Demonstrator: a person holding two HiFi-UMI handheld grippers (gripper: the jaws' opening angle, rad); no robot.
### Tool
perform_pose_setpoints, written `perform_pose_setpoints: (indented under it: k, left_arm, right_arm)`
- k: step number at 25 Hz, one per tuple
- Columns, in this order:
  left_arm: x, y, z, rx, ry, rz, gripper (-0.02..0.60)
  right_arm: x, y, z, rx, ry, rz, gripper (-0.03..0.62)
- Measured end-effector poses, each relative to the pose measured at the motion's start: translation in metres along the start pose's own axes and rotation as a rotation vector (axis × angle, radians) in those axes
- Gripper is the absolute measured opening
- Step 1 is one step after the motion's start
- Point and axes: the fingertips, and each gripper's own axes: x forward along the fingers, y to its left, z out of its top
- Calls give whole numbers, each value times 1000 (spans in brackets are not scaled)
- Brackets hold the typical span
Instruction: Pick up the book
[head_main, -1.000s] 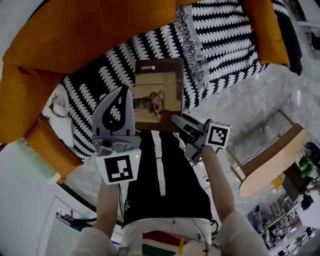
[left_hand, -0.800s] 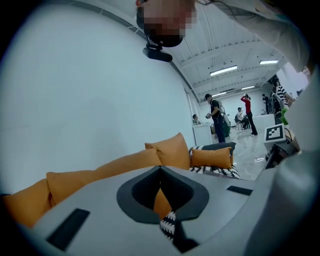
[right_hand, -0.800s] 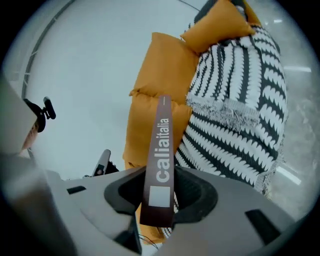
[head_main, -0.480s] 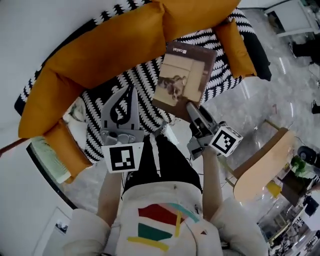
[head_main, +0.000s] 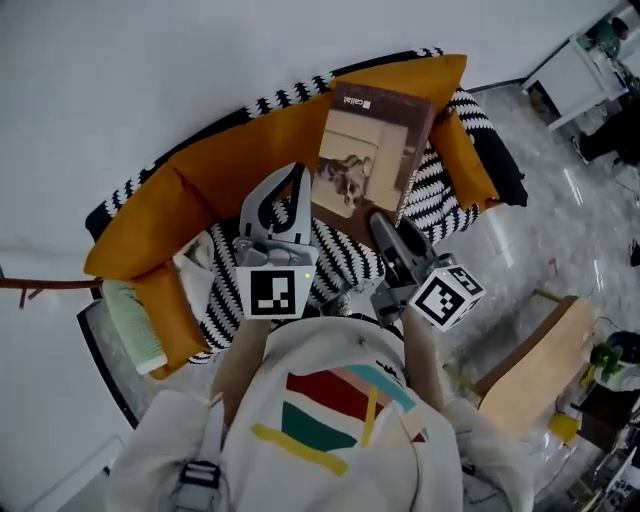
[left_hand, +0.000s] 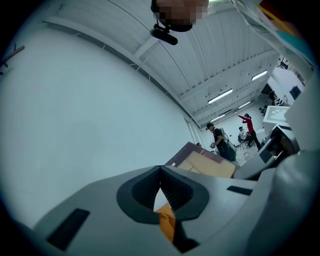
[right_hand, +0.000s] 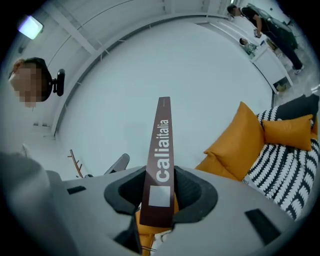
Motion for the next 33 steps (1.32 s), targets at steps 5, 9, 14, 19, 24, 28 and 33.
perform_pose_setpoints:
  k: [5, 9, 14, 19, 24, 28, 33]
  left_arm:
    - [-6, 21, -2, 15, 10, 58, -5]
    - [-13, 36, -7, 35, -5, 93, -5]
    - [-17, 25, 9, 47, -10, 101, -5]
    - [-12, 13, -1, 38, 7, 87, -5]
    - [-23, 21, -9, 28, 1, 99, -5]
    - [-35, 24, 4, 26, 3, 113, -5]
    - [-17, 34, -30, 8, -3, 123, -5]
  right_arm:
    - [2, 8, 6, -109, 8, -13, 155]
    - [3, 5, -6, -87, 3, 4, 155]
    - [-8, 11, 1, -135, 30, -2, 155]
    - [-6, 5, 5, -135, 28, 14, 155]
    - [-4, 9, -6, -152, 31, 14, 155]
    - [-14, 22, -4, -145, 29, 16, 155]
    - [8, -8, -13, -150, 28, -1, 155]
